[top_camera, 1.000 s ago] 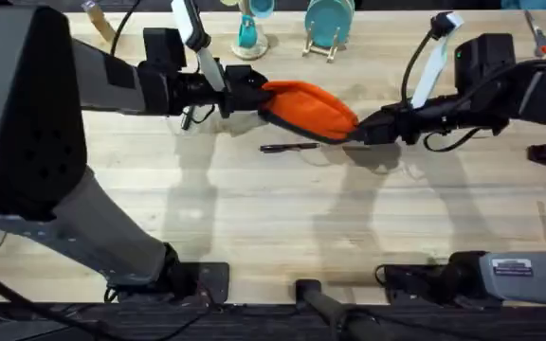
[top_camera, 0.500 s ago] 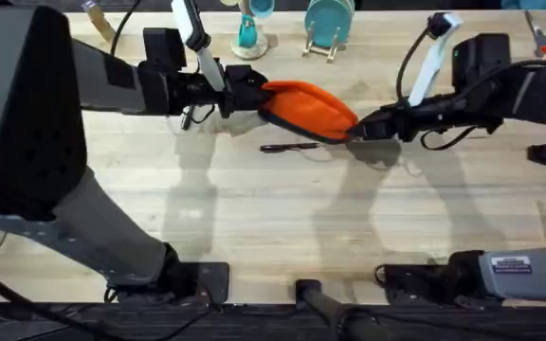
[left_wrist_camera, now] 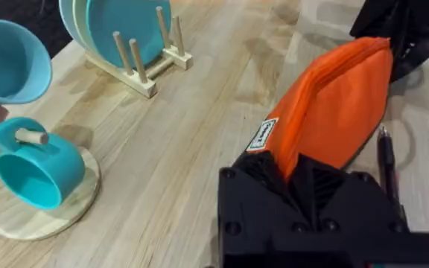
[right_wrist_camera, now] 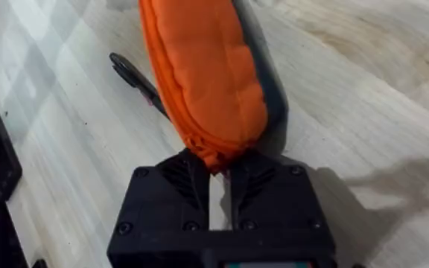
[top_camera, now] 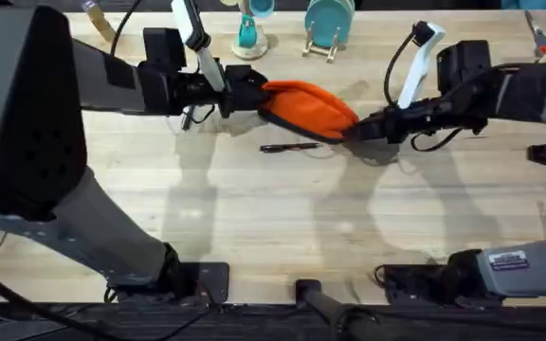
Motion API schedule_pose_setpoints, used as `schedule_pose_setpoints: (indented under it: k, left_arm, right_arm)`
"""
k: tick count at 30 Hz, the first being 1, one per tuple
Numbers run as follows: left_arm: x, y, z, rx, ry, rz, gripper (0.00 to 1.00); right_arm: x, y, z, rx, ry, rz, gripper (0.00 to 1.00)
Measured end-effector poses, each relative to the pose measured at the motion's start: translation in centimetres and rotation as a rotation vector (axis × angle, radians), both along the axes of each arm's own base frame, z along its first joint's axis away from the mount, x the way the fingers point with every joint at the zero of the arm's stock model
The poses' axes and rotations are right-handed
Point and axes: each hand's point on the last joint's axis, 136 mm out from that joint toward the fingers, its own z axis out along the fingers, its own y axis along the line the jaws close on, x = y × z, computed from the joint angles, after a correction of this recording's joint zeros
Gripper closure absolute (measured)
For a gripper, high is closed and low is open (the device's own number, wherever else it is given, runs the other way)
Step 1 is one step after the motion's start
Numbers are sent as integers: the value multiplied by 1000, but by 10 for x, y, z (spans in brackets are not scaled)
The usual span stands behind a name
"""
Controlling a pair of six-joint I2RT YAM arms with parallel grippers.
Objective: Unzip the bag, pick up the pens from the table one at a time and place them inside, then zip the bag closed.
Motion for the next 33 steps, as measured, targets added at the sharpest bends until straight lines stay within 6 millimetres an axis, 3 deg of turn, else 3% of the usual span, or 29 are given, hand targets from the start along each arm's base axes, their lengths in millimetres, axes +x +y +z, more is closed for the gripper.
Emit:
schedule_pose_setpoints:
  k: [6, 19, 33]
  left_arm:
    - [0, 0, 0, 0, 0, 0, 958]
    - [-4, -7, 2, -11, 1, -28, 958]
    - [-7, -10, 3, -20, 4, -43, 958]
  right_arm:
    - [-2, -2, 0, 11, 34, -24, 961]
    - [-7, -15, 1, 19, 103, -75, 970]
    - [-5, -26, 21, 8, 51, -111, 970]
